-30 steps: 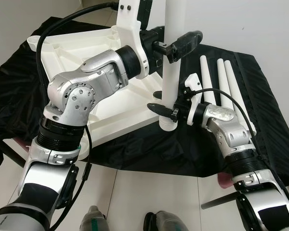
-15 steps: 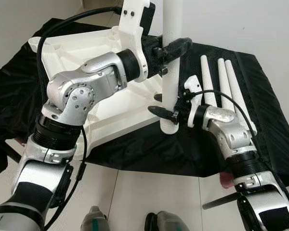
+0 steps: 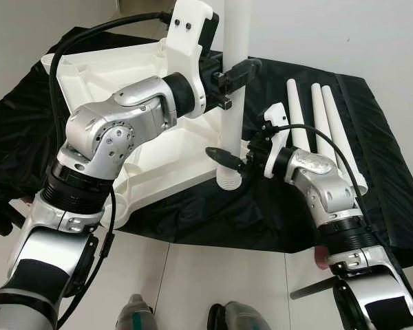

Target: Building children table

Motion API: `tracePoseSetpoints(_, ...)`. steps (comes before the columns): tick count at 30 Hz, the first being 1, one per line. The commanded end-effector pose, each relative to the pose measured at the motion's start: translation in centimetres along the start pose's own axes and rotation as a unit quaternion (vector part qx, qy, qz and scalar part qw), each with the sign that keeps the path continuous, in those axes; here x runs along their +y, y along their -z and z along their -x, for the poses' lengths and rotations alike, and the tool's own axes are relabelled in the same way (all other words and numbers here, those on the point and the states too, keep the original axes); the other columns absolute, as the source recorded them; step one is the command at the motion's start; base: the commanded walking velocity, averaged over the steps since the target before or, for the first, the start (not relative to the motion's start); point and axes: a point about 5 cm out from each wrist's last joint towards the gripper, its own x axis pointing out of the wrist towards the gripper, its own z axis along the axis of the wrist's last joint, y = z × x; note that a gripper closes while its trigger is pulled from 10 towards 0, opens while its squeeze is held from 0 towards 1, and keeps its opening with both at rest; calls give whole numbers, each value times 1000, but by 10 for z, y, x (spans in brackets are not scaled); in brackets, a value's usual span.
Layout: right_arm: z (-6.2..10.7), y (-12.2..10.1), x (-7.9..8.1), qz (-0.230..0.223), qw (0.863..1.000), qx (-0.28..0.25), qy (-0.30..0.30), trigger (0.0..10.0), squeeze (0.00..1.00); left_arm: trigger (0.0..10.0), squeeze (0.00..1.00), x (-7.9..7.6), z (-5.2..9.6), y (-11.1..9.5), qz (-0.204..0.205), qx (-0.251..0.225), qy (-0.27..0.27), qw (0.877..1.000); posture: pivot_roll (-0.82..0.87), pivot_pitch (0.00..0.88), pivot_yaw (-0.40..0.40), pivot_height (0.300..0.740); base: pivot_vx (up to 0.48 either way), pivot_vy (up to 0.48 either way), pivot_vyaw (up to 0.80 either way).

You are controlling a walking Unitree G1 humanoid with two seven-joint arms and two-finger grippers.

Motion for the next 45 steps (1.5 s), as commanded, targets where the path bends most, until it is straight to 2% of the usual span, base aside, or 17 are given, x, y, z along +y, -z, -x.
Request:
tracePoseSetpoints(1, 0, -2, 0, -7, 1000, -4, 19, 10000, 678, 10000, 0, -11, -2, -4, -26, 7, 117, 993, 3, 0, -50, 740, 0, 0, 0)
tracePoseSetpoints(2, -2, -3, 1, -13, 1000, -7, 27, 10000, 0, 10000, 0, -6, -4, -4, -27, 12, 96, 995, 4, 0, -52, 740, 0, 0, 0)
tracePoseSetpoints(4, -10, 0, 5, -31, 998, -4, 56, 10000, 0, 10000, 0, 0, -5, -9, -26, 7, 70, 997, 11, 1, -60, 740, 0, 0, 0)
tracePoseSetpoints(7, -13, 2, 6, -39, 997, -3, 71, 10000, 0, 10000, 0, 1, -5, -13, -27, 2, 64, 998, 12, 3, -61, 740, 0, 0, 0)
tracePoseSetpoints(8, -24, 7, 14, -51, 993, 6, 103, 10000, 0, 10000, 0, 4, -5, -21, -34, -1, 38, 999, 19, 11, -65, 740, 0, 0, 0)
tracePoseSetpoints(18, -40, 5, 28, -71, 988, 4, 140, 10000, 0, 10000, 0, 9, -7, -38, -24, -8, -18, 1000, 35, 18, -73, 740, 0, 0, 0)
tracePoseSetpoints(21, -43, -1, 25, -72, 983, 1, 171, 10000, 0, 10000, 0, 6, -7, -47, -34, -21, -12, 999, 38, 18, -77, 740, 0, 0, 0)
tracePoseSetpoints(27, -46, -12, 23, -67, 975, -13, 210, 10000, 0, 10000, 0, 6, -8, -53, -43, -32, -8, 999, 39, 17, -78, 740, 0, 0, 0)
tracePoseSetpoints(32, -49, -23, 23, -62, 961, -28, 268, 10000, 0, 10000, 0, 5, -8, -56, -43, -34, -10, 998, 36, 15, -76, 740, 0, 0, 0)
tracePoseSetpoints(39, -52, -29, 25, -64, 958, -35, 277, 10000, 0, 10000, 0, -4, -12, -56, -45, -33, 1, 998, 36, 14, -77, 740, 0, 0, 0)
tracePoseSetpoints(45, -52, -33, 25, -72, 955, -39, 284, 10000, 0, 10000, 0, -5, -13, -55, -46, -32, 7, 998, 34, 14, -77, 740, 0, 0, 0)
